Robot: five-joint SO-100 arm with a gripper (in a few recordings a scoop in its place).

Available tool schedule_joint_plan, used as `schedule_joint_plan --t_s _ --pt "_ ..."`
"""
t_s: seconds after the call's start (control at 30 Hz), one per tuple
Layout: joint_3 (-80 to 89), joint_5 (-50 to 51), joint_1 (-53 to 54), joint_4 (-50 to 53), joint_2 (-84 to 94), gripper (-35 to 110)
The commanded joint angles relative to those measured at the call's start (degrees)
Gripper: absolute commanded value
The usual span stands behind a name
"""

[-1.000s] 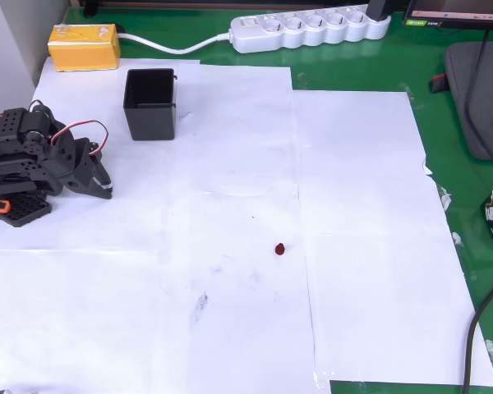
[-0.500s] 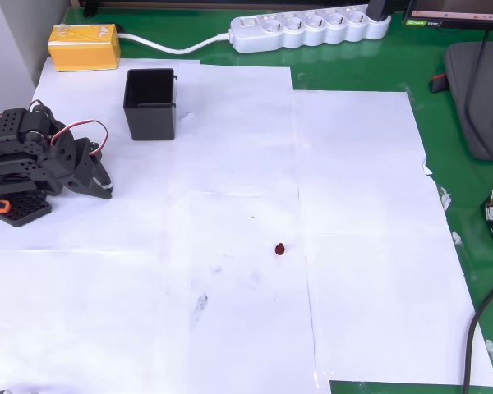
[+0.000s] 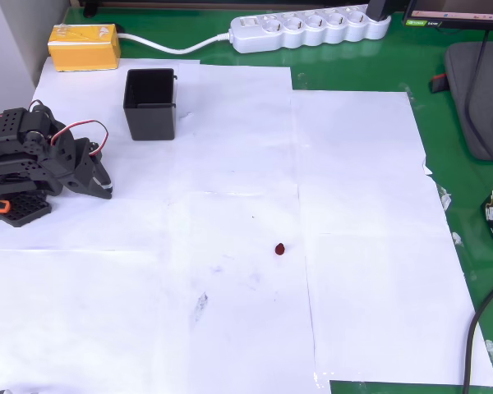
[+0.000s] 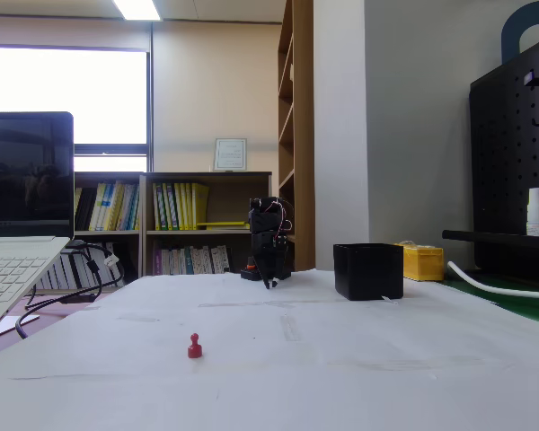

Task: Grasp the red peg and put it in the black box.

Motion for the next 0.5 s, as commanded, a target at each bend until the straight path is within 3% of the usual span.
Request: schedule_joint_plan --t_s 0.0,0.47 --pt "-4.7 -0.8 -0.2 5.1 -5.9 1" --pt "-4.7 -0.7 2.2 4.7 -6.0 0"
